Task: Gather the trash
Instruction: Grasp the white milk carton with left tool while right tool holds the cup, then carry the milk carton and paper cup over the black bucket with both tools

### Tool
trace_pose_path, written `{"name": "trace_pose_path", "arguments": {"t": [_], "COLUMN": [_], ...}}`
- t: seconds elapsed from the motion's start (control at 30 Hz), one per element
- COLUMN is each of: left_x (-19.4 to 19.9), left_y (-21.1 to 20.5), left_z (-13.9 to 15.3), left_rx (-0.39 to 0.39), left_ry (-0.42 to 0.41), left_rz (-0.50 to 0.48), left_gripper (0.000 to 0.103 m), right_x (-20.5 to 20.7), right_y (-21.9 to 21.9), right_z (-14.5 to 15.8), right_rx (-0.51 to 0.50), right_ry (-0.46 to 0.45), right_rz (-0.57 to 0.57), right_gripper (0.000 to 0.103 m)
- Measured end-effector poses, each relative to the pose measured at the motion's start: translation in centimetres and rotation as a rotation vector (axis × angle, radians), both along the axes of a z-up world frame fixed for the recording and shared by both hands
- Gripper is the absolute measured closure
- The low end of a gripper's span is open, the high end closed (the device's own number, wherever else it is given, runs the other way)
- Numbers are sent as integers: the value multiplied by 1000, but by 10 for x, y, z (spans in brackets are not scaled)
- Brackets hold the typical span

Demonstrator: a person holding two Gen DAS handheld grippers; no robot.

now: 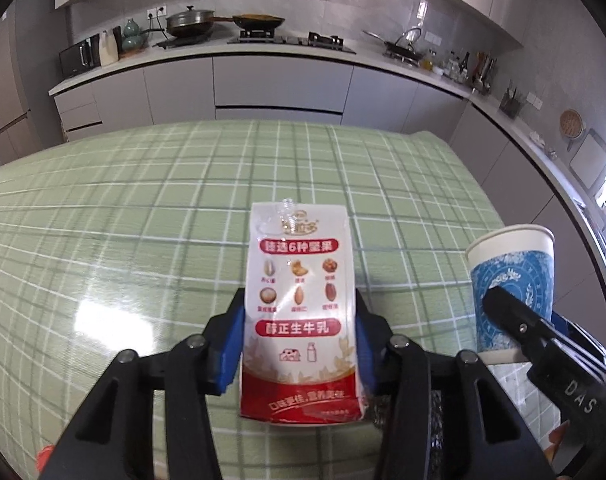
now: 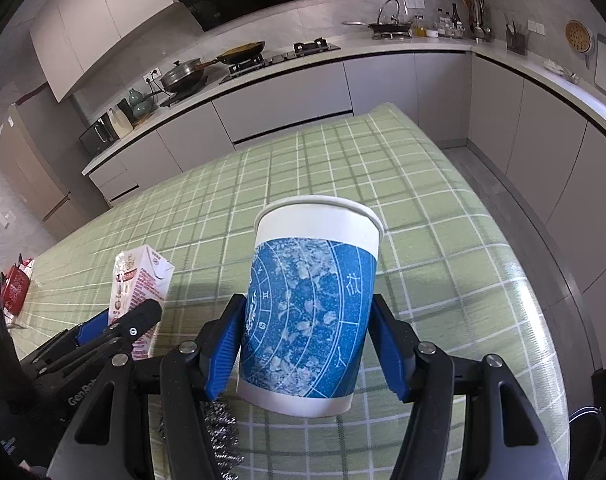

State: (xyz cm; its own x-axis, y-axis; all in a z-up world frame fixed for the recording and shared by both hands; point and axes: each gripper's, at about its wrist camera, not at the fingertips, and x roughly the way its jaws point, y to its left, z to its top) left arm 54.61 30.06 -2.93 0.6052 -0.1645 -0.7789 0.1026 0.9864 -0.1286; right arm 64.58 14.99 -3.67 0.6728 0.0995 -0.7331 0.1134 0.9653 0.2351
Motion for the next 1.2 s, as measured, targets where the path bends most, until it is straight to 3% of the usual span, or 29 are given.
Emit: {"name": "trace_pose_path", "arguments": {"t": [0.47,0.8,1.2], "left_x": [-72,-132,-182], "left_y": [3,-3,-26], "left_z": [26,22,22], "left_rx": [14,-4,-14], "left_ry": [-46,-40,-56], "left_rz": [17,88,-43], "left_gripper": [54,54,54], "right_x": [-64,-134,-225], "right_y": [5,-3,-24], "right_z": [35,31,29], "right_rx": [14,6,-20], "right_ry": [-70,-68,-72], "right_rz": [64,170,72], "right_gripper": [40,40,40]}}
